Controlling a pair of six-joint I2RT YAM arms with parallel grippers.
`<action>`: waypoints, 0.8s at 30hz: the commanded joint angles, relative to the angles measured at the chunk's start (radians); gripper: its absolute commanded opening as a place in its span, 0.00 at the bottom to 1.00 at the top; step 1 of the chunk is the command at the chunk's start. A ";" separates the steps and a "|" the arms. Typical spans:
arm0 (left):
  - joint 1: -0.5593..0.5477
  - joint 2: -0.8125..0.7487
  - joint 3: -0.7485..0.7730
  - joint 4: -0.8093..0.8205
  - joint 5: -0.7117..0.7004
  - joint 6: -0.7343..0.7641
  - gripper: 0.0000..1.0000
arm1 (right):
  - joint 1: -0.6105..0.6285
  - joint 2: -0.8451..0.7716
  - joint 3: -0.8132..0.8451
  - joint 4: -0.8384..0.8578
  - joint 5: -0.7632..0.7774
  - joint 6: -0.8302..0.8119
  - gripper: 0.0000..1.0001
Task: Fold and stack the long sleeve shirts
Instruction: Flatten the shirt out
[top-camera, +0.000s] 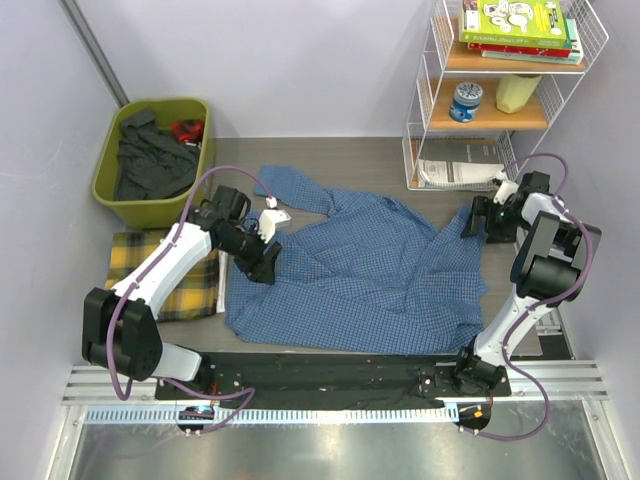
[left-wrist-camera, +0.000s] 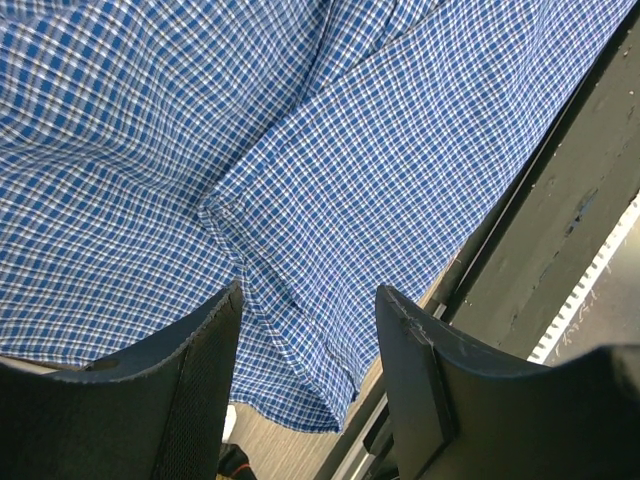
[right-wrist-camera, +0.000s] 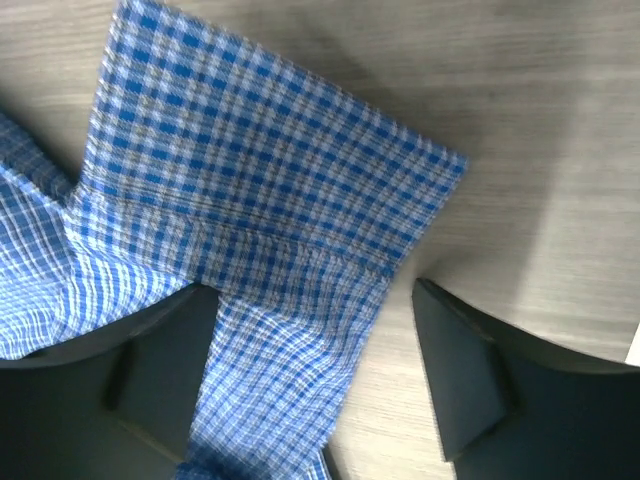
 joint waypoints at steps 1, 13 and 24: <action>0.000 -0.036 -0.023 0.039 -0.009 -0.006 0.57 | 0.033 0.014 -0.057 0.130 0.013 0.089 0.75; 0.069 -0.031 -0.020 0.070 0.020 -0.056 0.56 | 0.022 -0.314 0.044 -0.275 -0.491 -0.155 0.01; 0.200 0.052 0.042 0.134 0.117 -0.262 0.57 | 1.011 -0.810 -0.195 -0.387 -0.388 -0.296 0.68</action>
